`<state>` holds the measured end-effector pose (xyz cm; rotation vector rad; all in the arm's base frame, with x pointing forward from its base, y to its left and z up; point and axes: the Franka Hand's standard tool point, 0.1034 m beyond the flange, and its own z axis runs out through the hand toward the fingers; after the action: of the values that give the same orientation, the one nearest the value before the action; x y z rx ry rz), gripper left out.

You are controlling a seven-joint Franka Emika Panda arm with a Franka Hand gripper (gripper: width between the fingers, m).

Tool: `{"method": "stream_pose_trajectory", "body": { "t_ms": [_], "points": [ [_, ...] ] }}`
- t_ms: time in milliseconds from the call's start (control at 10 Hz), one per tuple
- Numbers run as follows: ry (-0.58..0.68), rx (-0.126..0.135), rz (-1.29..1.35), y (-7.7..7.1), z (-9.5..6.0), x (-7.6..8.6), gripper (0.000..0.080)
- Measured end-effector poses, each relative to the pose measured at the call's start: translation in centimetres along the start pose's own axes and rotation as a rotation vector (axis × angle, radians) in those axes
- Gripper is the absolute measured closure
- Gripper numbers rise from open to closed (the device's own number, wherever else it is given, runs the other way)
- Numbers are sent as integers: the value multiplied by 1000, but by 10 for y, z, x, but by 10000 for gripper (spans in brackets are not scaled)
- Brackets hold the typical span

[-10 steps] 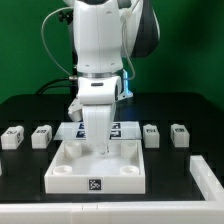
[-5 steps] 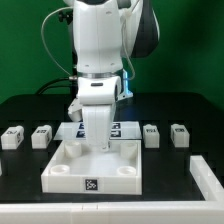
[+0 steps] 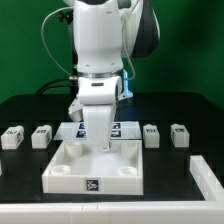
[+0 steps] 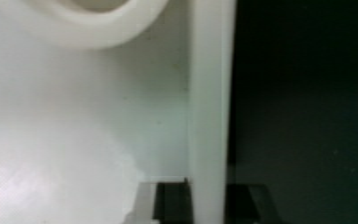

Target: Assemble one leg

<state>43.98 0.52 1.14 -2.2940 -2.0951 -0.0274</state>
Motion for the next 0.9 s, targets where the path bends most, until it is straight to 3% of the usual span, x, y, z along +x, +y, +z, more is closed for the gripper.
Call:
{"method": "stream_pose_trajectory", "body": {
  "t_ms": [200, 400, 500, 700, 900],
  "points": [
    [31, -26, -45, 25, 3, 38, 741],
    [57, -55, -52, 51, 2, 66, 741],
    [60, -54, -54, 57, 4, 71, 741],
    [53, -24, -61, 57, 4, 72, 741],
    [50, -24, -69, 57, 4, 72, 741]
  ]
}}
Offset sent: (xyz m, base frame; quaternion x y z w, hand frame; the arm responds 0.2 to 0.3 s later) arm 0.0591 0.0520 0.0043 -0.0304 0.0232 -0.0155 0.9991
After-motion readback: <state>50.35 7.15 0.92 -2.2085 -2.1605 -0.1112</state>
